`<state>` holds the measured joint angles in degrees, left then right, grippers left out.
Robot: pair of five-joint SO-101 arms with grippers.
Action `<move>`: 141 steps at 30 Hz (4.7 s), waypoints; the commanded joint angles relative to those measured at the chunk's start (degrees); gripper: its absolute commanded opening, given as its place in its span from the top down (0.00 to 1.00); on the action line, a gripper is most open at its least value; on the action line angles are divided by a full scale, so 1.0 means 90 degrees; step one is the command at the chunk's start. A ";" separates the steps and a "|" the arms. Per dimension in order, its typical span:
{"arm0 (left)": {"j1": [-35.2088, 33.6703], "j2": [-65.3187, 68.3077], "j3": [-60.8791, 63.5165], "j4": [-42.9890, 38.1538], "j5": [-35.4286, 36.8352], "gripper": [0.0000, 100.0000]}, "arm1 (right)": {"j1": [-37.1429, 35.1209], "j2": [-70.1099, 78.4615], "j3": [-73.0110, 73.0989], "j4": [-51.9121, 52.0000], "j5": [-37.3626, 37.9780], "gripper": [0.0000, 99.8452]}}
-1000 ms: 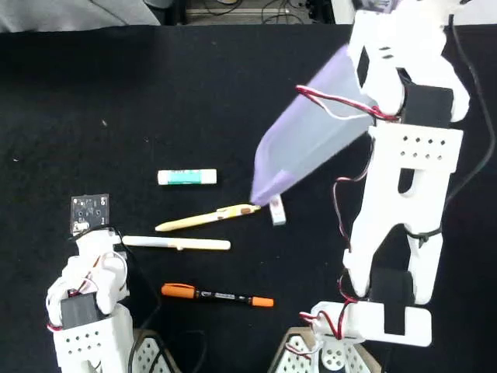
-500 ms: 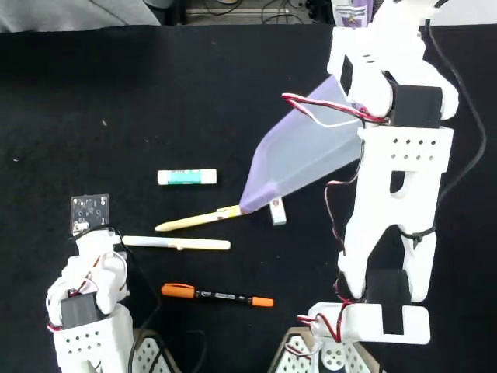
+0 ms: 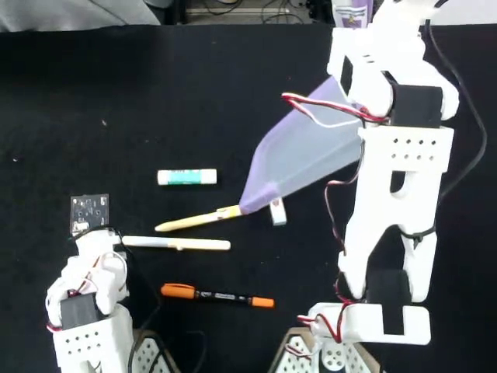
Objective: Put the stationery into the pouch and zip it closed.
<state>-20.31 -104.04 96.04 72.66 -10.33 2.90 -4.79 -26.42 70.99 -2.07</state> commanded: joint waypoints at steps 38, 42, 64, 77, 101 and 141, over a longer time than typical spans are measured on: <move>0.6276 -0.0010 0.0142 -0.5968 -0.1299 0.80 | -0.0107 -0.0054 -0.0327 0.0469 0.0000 0.99; 0.6432 -0.0010 -0.0034 -0.6027 -0.0996 0.79 | -0.0107 -0.0239 -0.0269 0.0479 0.0000 0.99; 0.7331 0.5763 -0.2945 -0.7756 -0.0752 0.83 | -0.0274 -0.0650 -0.0269 0.0615 0.0000 0.99; 0.7057 0.8215 -0.3043 -1.0745 -0.2364 0.85 | -0.0283 -0.0650 -0.0269 0.0752 0.0000 0.99; 0.5309 1.0999 -0.5602 -1.1272 -0.2989 0.85 | -0.0244 -0.1167 -0.0376 0.1504 0.0938 0.99; 0.4576 0.5001 0.0063 -1.0491 -0.2735 0.85 | -0.2012 -0.0024 0.0698 0.2012 0.1768 0.99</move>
<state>21.27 -46.81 94.55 -27.30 -36.62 -13.19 -4.18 -21.05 89.19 15.87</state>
